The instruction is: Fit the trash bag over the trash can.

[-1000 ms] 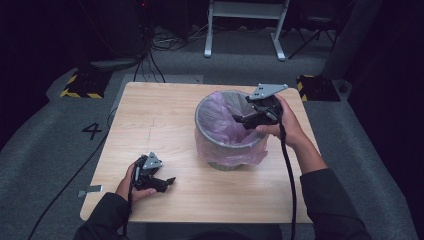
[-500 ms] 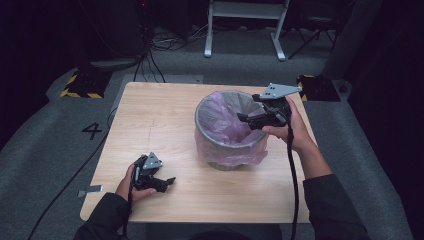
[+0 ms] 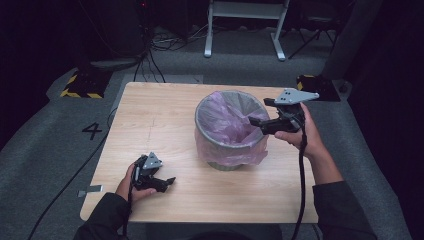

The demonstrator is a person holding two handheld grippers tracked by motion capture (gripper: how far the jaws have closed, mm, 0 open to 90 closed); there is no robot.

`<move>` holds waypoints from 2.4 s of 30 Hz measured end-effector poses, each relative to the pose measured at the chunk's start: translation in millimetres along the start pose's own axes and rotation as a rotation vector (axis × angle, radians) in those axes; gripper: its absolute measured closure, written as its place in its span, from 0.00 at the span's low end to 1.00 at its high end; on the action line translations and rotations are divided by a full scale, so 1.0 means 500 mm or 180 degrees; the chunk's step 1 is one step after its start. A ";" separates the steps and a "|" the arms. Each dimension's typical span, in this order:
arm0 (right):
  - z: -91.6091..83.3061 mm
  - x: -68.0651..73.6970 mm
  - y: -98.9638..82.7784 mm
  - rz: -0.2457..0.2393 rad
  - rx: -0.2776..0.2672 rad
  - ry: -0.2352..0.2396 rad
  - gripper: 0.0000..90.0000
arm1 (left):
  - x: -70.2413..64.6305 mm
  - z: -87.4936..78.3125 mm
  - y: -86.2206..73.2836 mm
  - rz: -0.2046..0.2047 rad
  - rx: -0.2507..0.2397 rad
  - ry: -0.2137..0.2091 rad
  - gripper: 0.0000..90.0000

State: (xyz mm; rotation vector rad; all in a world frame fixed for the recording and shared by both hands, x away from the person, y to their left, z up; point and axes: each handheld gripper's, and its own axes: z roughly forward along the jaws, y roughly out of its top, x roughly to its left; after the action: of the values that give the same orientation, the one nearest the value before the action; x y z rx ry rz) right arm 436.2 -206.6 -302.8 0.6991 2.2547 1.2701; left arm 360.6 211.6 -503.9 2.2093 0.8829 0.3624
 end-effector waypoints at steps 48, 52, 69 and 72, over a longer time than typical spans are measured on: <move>-0.060 0.057 -0.106 -0.0346 0.0259 -0.0008 0.20 | 0.001 0.001 0.000 -0.0007 -0.0002 0.0002 0.17; -0.055 0.056 -0.123 -0.0309 0.0305 0.0022 0.20 | 0.000 0.001 0.000 -0.0008 -0.0003 0.0003 0.17; -0.045 0.059 -0.178 -0.0318 0.0548 0.0007 0.20 | 0.000 0.001 0.000 -0.0008 -0.0003 0.0003 0.17; -0.040 0.061 -0.193 -0.0305 0.0607 0.0019 0.20 | 0.000 0.001 0.000 -0.0011 -0.0003 0.0001 0.17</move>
State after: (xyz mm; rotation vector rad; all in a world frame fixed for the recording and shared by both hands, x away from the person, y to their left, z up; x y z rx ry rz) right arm 381.0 -243.4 -381.6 0.6456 2.4054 1.0233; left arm 360.9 211.5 -504.1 2.2066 0.8864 0.3613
